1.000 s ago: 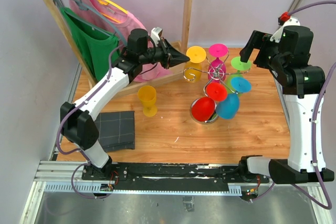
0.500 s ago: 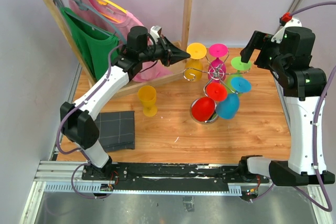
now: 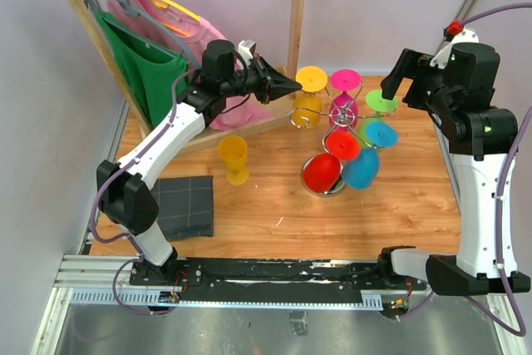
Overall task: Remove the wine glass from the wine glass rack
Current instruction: Pick up the wine glass from the wine rack.
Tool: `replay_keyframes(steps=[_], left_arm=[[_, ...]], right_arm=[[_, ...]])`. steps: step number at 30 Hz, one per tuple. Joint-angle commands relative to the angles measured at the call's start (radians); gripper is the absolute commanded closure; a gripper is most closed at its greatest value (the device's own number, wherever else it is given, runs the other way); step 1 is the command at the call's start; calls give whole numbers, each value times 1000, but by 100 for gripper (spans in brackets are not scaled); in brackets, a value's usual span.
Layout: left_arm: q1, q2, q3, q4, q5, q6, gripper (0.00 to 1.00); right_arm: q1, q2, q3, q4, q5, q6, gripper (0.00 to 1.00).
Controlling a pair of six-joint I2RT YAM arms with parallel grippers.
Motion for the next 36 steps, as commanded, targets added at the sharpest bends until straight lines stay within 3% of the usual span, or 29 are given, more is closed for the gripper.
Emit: replay_keyframes(steps=[1, 36], left_arm=[[5, 17, 42, 25, -4, 7, 100], [-52, 45, 60, 38, 33, 20, 100]], right_arm=[[-16, -17, -3, 15, 8, 7, 1], [-17, -55, -28, -3, 36, -7, 1]])
